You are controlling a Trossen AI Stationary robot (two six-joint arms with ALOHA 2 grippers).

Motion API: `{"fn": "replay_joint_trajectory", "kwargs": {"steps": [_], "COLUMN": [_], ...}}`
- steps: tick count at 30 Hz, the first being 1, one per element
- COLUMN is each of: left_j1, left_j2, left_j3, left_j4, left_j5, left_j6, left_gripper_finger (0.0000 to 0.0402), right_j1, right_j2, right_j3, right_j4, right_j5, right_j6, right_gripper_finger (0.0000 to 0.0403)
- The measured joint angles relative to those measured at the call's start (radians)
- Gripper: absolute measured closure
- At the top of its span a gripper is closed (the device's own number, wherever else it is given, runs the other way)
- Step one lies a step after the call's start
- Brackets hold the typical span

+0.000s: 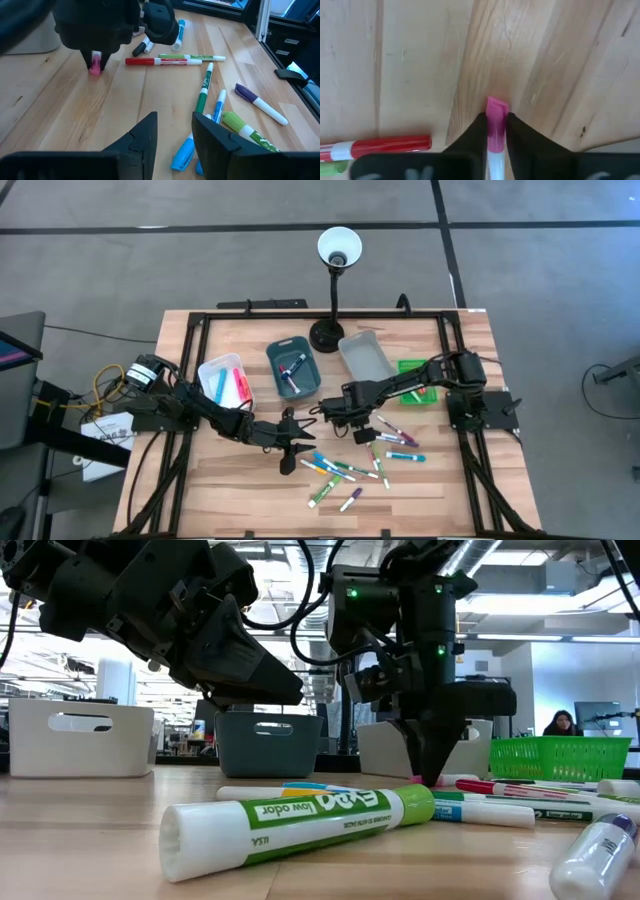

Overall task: Pick & Place Markers
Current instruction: Put the pink highlighter pen into the green bin

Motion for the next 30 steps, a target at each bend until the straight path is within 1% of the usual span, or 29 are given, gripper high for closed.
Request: {"fn": "replay_joint_trajectory", "kwargs": {"steps": [3,6,11,16,19,21,23,24,27,30], "left_j1": [0.000,0.000,0.000,0.000,0.000,0.000,0.000,0.000,0.000,-0.002], "left_j2": [0.000,0.000,0.000,0.000,0.000,0.000,0.000,0.000,0.000,0.000], "left_j3": [0.000,0.000,0.000,0.000,0.000,0.000,0.000,0.000,0.000,0.000], "left_j4": [0.000,0.000,0.000,0.000,0.000,0.000,0.001,0.001,0.002,0.002], "left_j5": [0.000,0.000,0.000,0.000,0.000,0.000,0.000,0.000,0.000,0.000], "left_j6": [0.000,0.000,0.000,0.000,0.000,0.000,0.000,0.000,-0.002,-0.003], "left_gripper_finger": [0.0284,0.0284,0.0284,0.0284,0.0284,0.0284,0.0284,0.0284,0.0284,0.0284], "right_j1": [0.010,0.025,0.049,0.074,0.080,0.079,0.079,0.082,0.089,0.087], "right_j2": [-0.009,-0.040,-0.126,-0.248,-0.324,-0.365,-0.377,-0.375,-0.338,-0.289], "right_j3": [0.001,-0.002,-0.001,-0.001,-0.002,-0.020,-0.052,-0.066,-0.072,-0.073], "right_j4": [-0.002,-0.020,-0.095,-0.224,-0.292,-0.229,-0.104,-0.074,-0.089,-0.131], "right_j5": [-0.011,-0.013,0.006,0.088,0.137,0.135,0.113,0.104,0.103,0.099], "right_j6": [0.005,0.033,0.119,0.198,0.274,0.315,0.324,0.329,0.390,0.478], "right_gripper_finger": [0.0387,0.0387,0.0374,0.0401,0.0397,0.0397,0.0399,0.0399,0.0389,0.0362]}}
